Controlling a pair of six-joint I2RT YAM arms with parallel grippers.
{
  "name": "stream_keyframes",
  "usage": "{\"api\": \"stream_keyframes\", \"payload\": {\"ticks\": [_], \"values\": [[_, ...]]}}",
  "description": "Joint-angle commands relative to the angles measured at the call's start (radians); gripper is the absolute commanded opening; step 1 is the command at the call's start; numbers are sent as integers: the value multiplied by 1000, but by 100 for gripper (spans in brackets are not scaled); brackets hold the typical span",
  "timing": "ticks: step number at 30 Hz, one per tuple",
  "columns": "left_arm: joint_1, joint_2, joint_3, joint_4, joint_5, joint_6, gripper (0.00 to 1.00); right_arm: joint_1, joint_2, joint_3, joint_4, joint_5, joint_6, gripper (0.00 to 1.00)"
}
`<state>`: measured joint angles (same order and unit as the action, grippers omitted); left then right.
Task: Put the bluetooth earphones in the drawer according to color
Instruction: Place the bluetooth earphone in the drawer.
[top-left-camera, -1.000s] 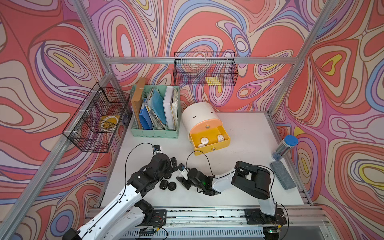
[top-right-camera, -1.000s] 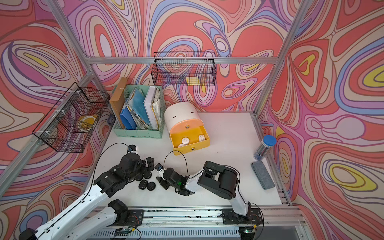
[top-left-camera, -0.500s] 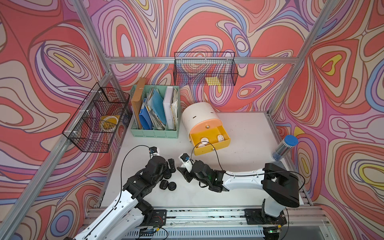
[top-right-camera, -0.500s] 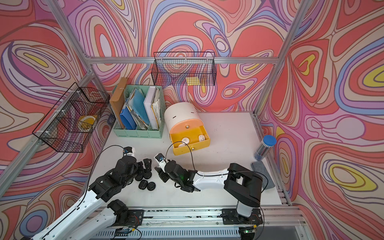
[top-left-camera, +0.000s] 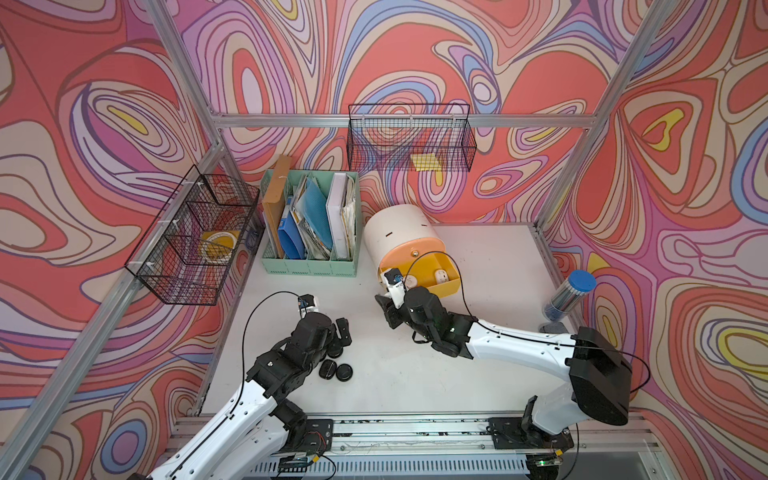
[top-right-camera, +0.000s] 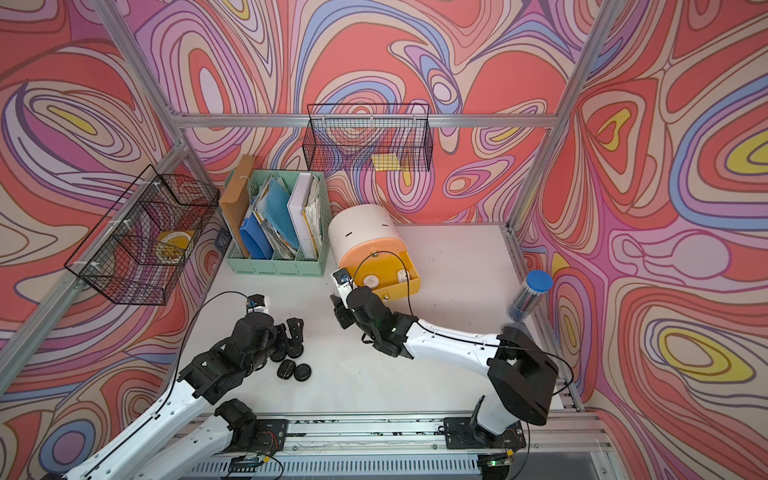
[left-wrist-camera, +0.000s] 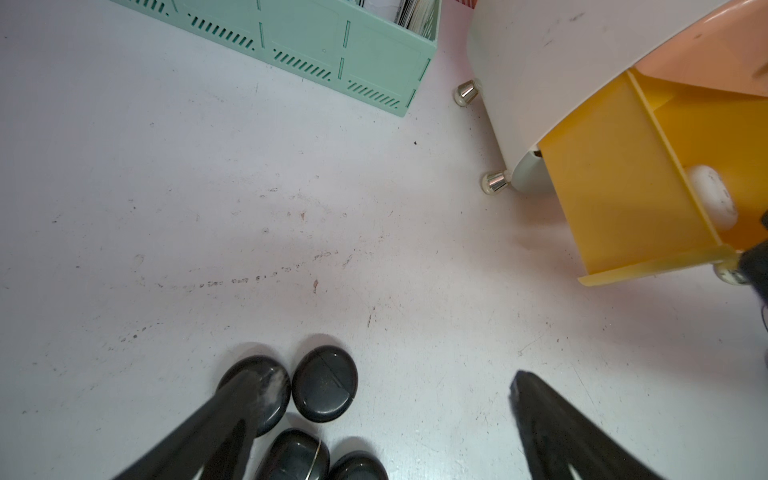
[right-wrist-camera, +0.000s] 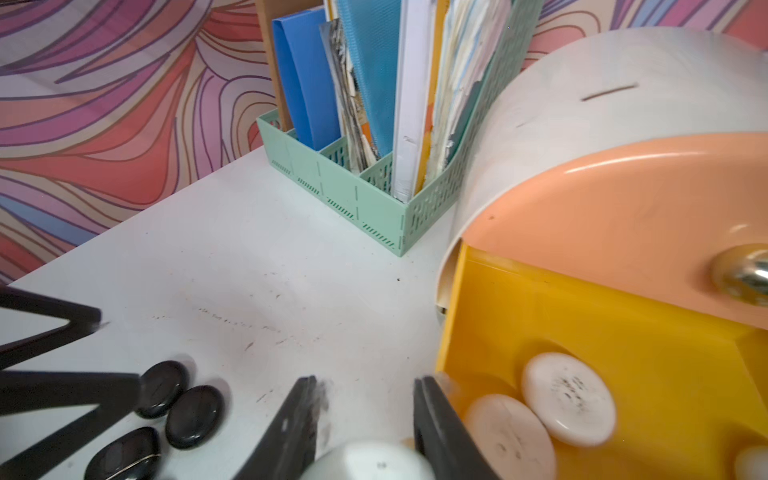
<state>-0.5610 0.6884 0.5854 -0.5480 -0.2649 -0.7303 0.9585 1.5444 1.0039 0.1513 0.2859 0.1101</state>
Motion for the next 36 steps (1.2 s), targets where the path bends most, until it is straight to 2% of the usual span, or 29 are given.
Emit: {"api": "stream_keyframes", "payload": {"ticks": [1, 14, 20, 25, 30, 36], "values": [[9, -1, -13, -17, 0, -2, 99, -49, -39, 22, -58, 4, 7, 39], [9, 31, -13, 3, 15, -4, 99, -217, -43, 42, -142, -33, 31, 43], [9, 50, -5, 6, 26, 2, 99, -263, -30, 86, -207, -72, 44, 60], [9, 92, 15, 11, 43, 9, 99, -268, -39, 104, -241, -97, 52, 70], [9, 128, 41, 23, 65, 28, 99, -269, -85, 94, -269, -105, 71, 78], [9, 220, 107, 51, 89, 52, 99, -269, -165, 43, -300, -113, 90, 81]]}}
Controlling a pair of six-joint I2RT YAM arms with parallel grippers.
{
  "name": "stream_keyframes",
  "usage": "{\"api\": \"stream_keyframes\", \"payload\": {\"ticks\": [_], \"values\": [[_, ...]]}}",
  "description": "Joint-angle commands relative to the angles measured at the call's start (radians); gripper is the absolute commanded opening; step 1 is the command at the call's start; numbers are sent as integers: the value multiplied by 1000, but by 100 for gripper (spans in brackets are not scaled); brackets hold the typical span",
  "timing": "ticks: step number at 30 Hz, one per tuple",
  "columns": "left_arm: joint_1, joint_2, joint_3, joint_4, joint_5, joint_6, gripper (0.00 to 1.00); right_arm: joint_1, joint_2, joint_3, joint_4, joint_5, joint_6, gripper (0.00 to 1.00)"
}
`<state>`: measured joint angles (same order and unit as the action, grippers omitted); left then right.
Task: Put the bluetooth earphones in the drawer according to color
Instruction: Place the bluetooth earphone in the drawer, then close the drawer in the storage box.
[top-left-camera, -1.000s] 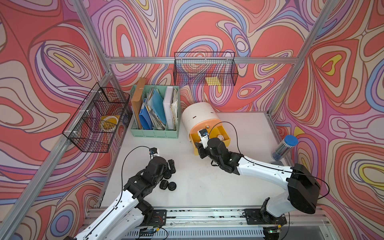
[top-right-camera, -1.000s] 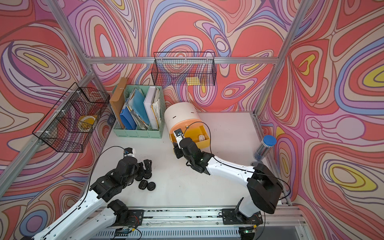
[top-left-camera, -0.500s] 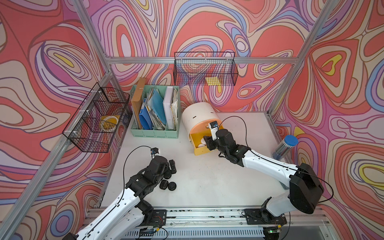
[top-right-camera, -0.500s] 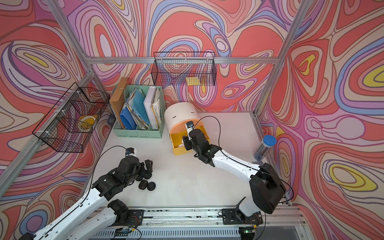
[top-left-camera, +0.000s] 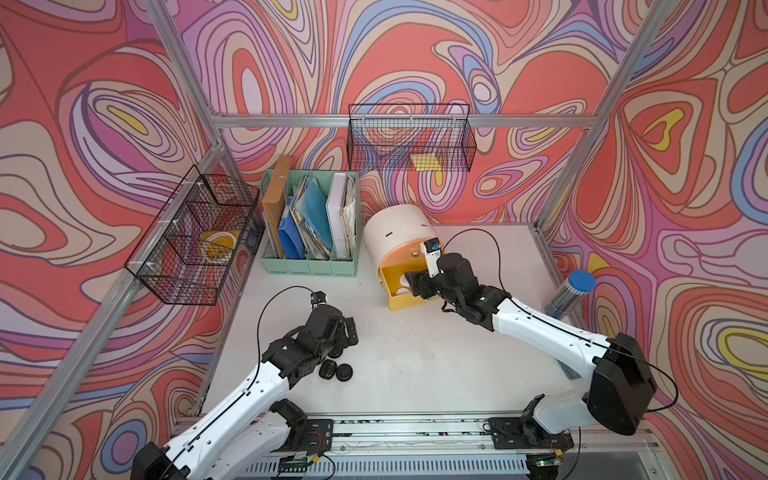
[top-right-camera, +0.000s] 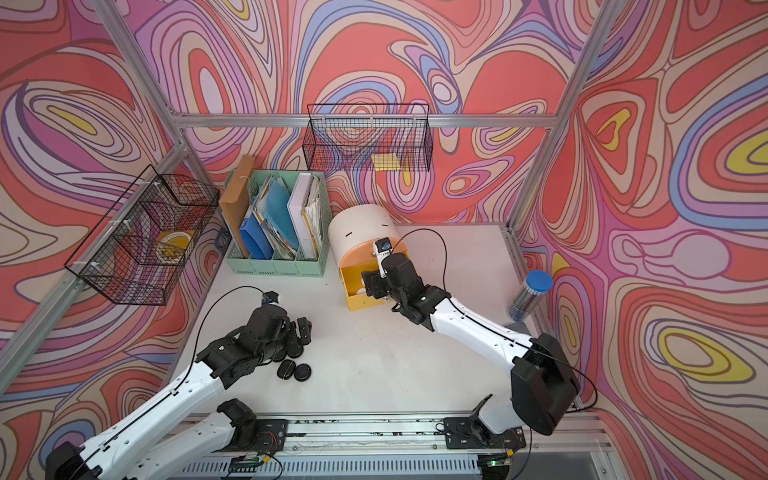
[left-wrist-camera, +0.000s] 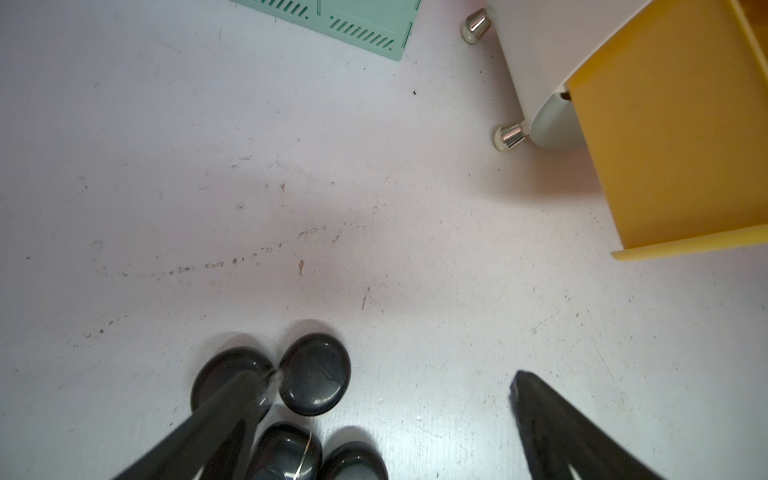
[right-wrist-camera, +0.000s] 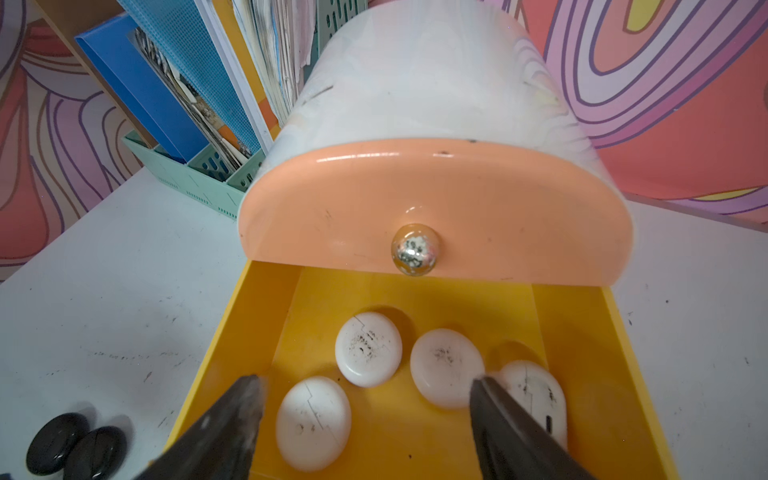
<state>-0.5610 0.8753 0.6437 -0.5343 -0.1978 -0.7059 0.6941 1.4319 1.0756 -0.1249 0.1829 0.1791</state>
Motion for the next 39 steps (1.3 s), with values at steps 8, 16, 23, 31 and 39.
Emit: {"api": "stream_keyframes", "payload": {"ticks": [8, 16, 23, 31, 39], "values": [[9, 222, 245, 23, 53, 74, 99, -5, -204, -185, -23, 43, 68, 89], [9, 424, 550, -73, 76, 138, 99, -4, -358, -349, -18, 53, 122, 98], [12, 574, 804, -162, 116, 145, 99, -5, -403, -460, 21, -7, 174, 98], [24, 792, 1207, -310, 63, 215, 99, -4, -360, -541, 150, -127, 216, 98], [70, 1041, 1551, -427, 30, 293, 99, -4, -217, -535, 288, -199, 264, 98]]}}
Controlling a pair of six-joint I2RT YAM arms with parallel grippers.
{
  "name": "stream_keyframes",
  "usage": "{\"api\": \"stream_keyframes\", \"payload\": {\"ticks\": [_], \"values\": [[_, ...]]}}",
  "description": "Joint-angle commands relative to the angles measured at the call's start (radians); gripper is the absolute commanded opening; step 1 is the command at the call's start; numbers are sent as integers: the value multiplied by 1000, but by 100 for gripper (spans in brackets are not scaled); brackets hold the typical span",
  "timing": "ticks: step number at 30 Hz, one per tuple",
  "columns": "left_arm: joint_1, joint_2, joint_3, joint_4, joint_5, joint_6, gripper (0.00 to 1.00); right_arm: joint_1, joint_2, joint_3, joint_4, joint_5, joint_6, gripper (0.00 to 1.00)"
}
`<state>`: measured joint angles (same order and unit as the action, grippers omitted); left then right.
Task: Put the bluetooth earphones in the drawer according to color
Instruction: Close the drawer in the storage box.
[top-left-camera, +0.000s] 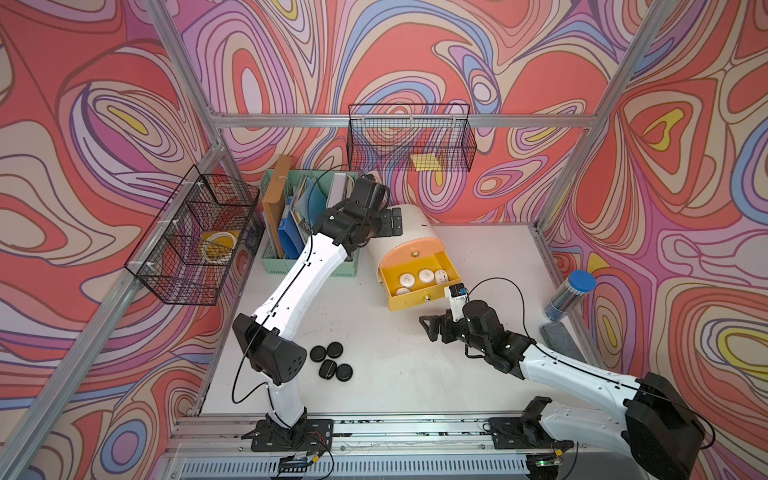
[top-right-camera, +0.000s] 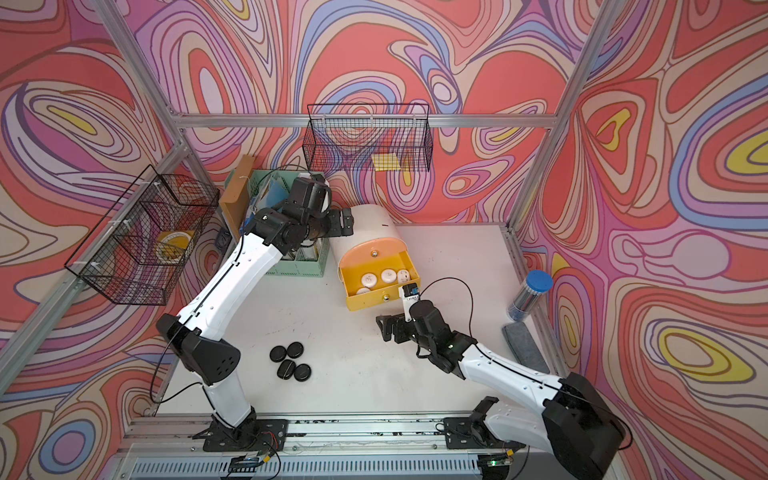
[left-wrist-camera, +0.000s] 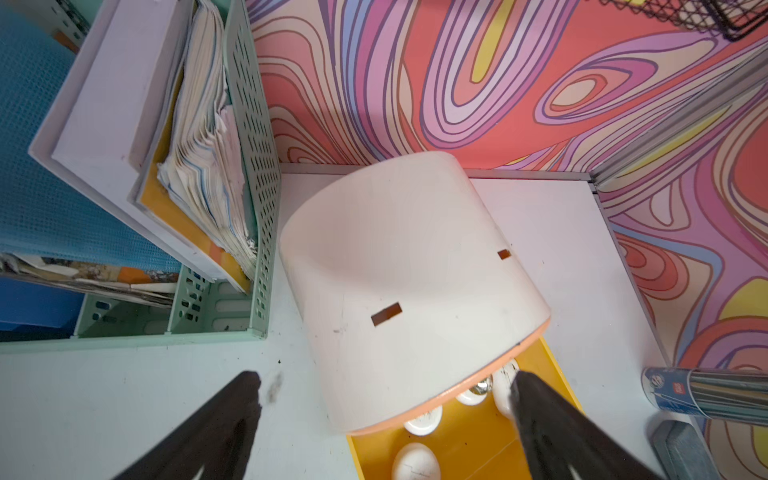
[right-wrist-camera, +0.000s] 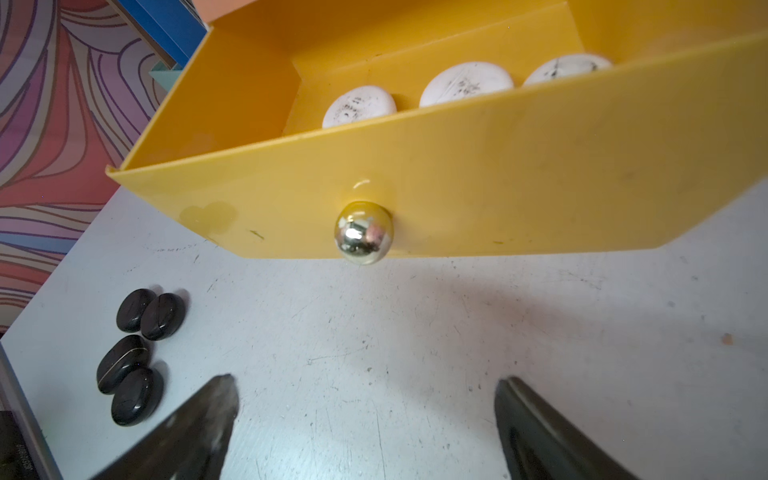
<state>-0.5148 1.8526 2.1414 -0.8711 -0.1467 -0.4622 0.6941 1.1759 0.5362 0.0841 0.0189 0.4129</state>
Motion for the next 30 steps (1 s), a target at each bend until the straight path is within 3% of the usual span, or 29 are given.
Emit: {"api": "stream_keyframes", "payload": {"ticks": [1, 7, 17, 30], "values": [[31, 86, 73, -88, -15, 54, 99, -4, 59, 10, 92, -40, 34, 98], [59, 195, 141, -71, 1, 84, 99, -4, 144, 39, 160, -55, 47, 95], [67, 273, 138, -51, 15, 97, 96, -4, 226, 115, 220, -20, 69, 80], [68, 184, -80, 59, 65, 66, 93, -6, 353, 249, 328, 78, 52, 61]]}}
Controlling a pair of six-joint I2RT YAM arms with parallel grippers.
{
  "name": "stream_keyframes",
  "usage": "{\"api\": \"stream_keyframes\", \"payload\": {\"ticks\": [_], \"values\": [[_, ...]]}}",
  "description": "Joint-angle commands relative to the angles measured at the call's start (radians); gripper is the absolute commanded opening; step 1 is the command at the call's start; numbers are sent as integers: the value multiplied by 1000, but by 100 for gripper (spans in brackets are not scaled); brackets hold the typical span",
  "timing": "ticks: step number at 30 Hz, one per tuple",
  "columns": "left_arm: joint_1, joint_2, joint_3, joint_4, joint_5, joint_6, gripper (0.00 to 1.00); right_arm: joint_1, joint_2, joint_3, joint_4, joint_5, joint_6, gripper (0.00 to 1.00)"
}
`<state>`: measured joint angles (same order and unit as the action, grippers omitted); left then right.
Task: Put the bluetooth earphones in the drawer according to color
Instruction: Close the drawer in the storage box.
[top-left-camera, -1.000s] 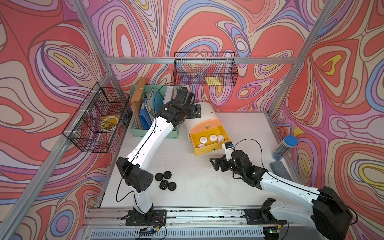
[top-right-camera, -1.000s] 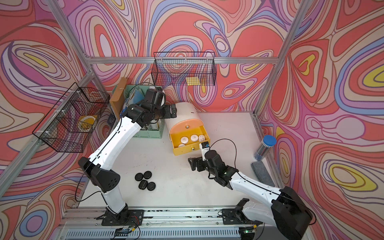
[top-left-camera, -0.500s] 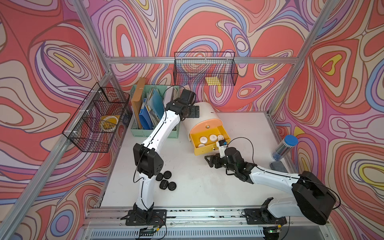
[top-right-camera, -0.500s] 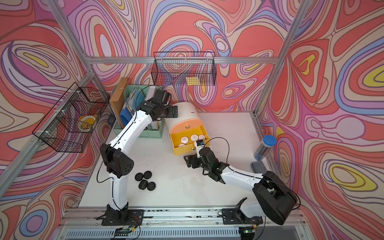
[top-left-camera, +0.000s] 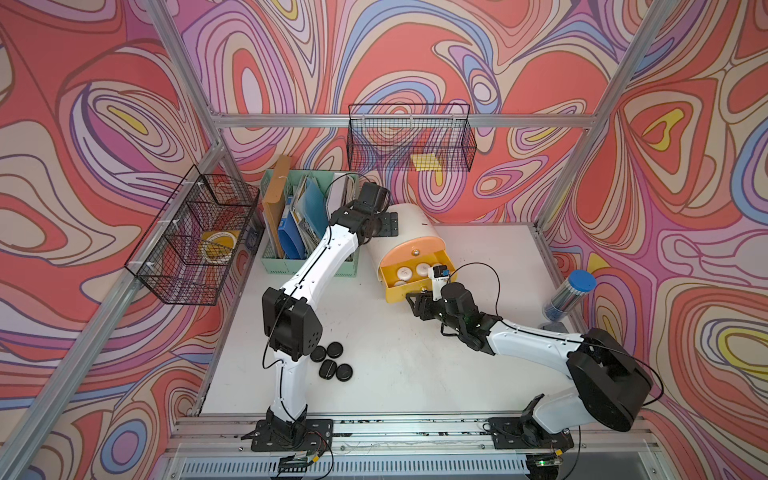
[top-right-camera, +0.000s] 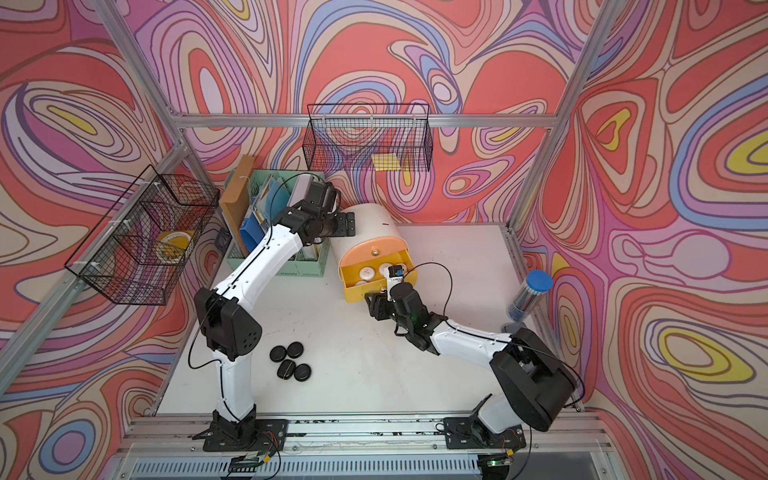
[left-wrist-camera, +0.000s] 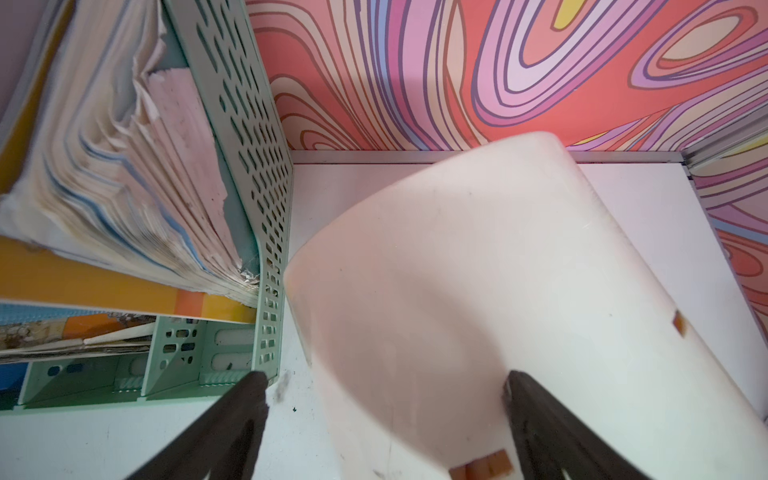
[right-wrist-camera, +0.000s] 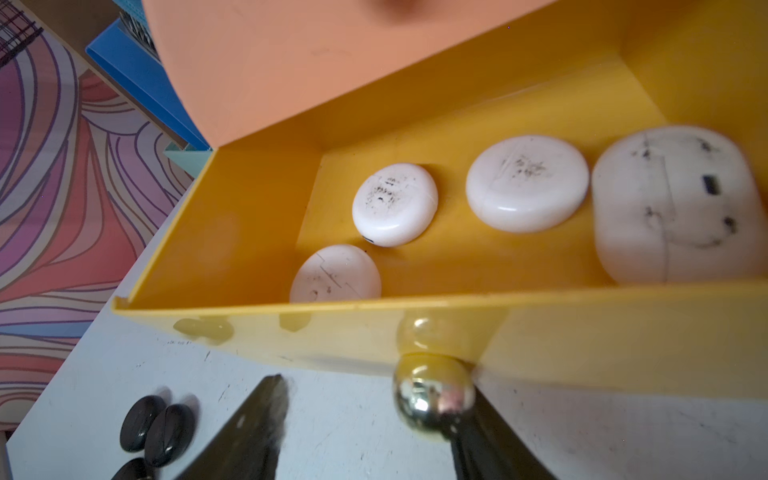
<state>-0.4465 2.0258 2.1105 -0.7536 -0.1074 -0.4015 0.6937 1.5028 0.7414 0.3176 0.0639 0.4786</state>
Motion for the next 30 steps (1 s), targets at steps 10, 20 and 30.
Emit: {"api": "stream_keyframes", "payload": {"ticks": [10, 20, 30], "values": [[0, 9, -73, -53, 43, -3, 92, -79, 182, 155, 207, -41, 16, 55], [4, -12, -97, -43, 55, -2, 92, -104, 79, 39, 211, -67, 56, 53], [6, -7, -98, -38, 68, -10, 92, -168, 169, 113, 232, -116, 121, 35]]}}
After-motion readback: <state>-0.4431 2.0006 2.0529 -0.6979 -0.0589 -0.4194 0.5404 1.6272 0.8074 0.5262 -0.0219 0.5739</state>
